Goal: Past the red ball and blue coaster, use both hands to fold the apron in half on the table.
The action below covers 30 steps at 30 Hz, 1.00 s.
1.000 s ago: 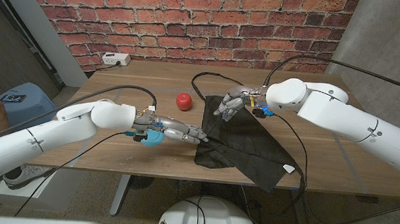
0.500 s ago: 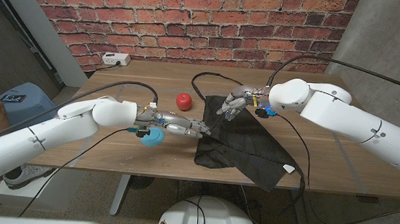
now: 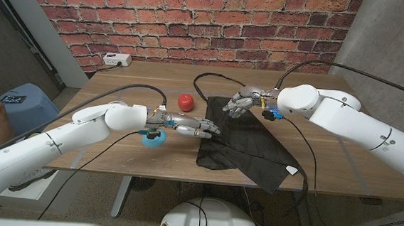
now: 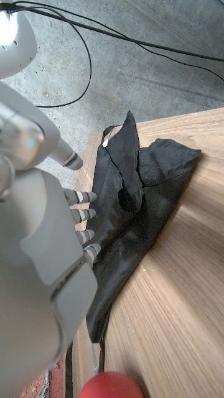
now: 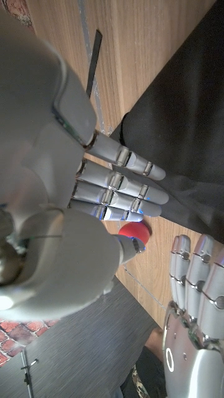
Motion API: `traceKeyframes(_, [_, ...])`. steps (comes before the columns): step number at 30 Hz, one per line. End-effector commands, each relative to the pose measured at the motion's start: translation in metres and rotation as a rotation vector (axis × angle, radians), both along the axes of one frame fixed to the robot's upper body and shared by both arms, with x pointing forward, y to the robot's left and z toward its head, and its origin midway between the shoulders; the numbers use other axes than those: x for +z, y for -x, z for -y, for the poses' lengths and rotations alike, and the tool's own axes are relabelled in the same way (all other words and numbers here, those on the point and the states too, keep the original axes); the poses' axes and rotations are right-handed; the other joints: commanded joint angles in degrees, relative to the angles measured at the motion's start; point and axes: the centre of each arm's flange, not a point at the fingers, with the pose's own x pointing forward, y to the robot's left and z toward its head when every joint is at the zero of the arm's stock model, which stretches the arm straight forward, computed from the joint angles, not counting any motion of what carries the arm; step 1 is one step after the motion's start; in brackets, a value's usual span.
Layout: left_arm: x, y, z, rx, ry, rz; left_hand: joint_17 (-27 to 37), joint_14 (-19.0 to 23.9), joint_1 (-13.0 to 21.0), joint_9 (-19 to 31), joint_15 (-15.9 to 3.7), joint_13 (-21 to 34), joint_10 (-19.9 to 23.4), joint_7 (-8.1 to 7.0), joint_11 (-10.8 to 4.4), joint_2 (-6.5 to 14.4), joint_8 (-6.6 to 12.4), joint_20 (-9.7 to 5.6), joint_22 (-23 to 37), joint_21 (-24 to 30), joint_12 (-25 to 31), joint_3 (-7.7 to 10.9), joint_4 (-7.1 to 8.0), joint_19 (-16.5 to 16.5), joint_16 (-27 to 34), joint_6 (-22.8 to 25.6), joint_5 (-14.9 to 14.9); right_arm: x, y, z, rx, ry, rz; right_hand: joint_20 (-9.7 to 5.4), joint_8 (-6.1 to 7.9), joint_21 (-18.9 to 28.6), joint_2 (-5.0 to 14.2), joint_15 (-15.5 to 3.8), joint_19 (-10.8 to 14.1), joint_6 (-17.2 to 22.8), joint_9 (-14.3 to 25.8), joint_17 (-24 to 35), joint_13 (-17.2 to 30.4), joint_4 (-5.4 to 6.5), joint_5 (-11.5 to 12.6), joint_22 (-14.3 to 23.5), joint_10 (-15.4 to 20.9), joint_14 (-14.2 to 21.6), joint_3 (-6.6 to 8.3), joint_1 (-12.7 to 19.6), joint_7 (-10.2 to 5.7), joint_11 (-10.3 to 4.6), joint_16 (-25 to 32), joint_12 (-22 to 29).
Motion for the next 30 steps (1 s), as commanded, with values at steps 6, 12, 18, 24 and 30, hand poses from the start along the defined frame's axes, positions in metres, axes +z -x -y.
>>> traceKeyframes(6, [-0.006, -0.01, 0.018, -0.017, -0.016, 0.002, -0.1, -2.2, 0.7, 0.1, -0.39, 0.2, -0.5, -0.1, 0.3, 0.2, 0.1, 0.08, 0.1, -0.1, 0.0, 0.73, -0.09, -7.1, -0.2, -0.4, 0.0, 0.006, -0.018, 0.034, 0.021, -0.156, 0.128, -2.3, 0.72, 0.8, -0.57, -2.06, 1.2, 1.0, -0.4, 0.0, -1.1, -0.04, 0.0, 0.4, -2.0, -1.5, -0.29, -1.1, -2.56, -2.5, -0.1, -2.5])
traceKeyframes(12, [-0.007, -0.011, 0.02, -0.019, -0.027, -0.005, -0.1, -2.1, 0.7, 0.1, -0.61, 0.2, -0.5, -0.03, 0.17, 0.2, 0.15, 0.07, 0.1, -0.1, 0.1, 0.9, -0.09, -7.0, -0.2, -0.4, 0.0, 0.008, -0.023, 0.042, 0.023, -0.198, 0.156, -2.69, 0.41, 1.0, -0.91, -1.68, 1.3, 0.0, -0.6, -0.8, -1.7, -0.24, 0.0, 0.5, -3.0, -3.0, -0.31, -1.4, -2.8, -2.26, -1.3, -3.6])
traceKeyframes(18, [-0.007, -0.013, 0.02, -0.017, -0.035, -0.003, -0.1, -2.0, 0.7, 0.1, -0.64, 0.2, -0.5, -0.06, 0.24, 0.2, 0.17, 0.03, 0.1, -0.1, 0.1, 1.08, -0.08, -7.0, -0.1, -0.4, 0.0, 0.009, -0.032, 0.051, 0.02, -0.253, 0.166, -2.87, 0.34, 1.0, -1.07, -1.59, 1.4, -0.4, -0.7, -1.3, -2.0, -0.35, 0.0, 0.6, -3.3, -3.7, -0.31, -1.5, -3.04, -2.43, -1.9, -4.2])
traceKeyframes(24, [-0.01, -0.016, 0.02, -0.012, -0.038, 0.005, -0.1, -2.0, 0.7, 0.1, -0.61, 0.2, -0.5, -0.05, 0.26, 0.2, 0.16, 0.04, 0.1, -0.1, 0.1, 1.22, -0.06, -7.0, -0.2, -0.6, -0.1, 0.008, -0.041, 0.058, 0.024, -0.317, 0.178, -3.3, 0.39, 1.1, -1.34, -1.51, 1.4, -0.5, -0.8, -1.9, -2.4, -0.36, -0.1, 0.6, -3.1, -4.2, -0.41, -1.9, -3.1, -2.56, -2.5, -4.6])
traceKeyframes(30, [-0.012, -0.019, 0.02, -0.002, -0.035, 0.009, 0.0, -2.0, 0.7, 0.1, -0.6, 0.2, -0.5, -0.23, 0.27, 0.1, -0.15, -0.02, 0.1, -0.1, 0.1, 1.43, -0.02, -6.9, -0.2, -1.6, -0.1, 0.008, -0.047, 0.064, 0.028, -0.376, 0.206, -3.71, 0.5, 1.1, -1.58, -1.38, 1.2, -0.5, -0.9, -2.7, -2.8, -0.46, -0.1, 0.6, -3.3, -4.8, -0.46, -2.2, -3.05, -2.75, -3.2, -5.3])
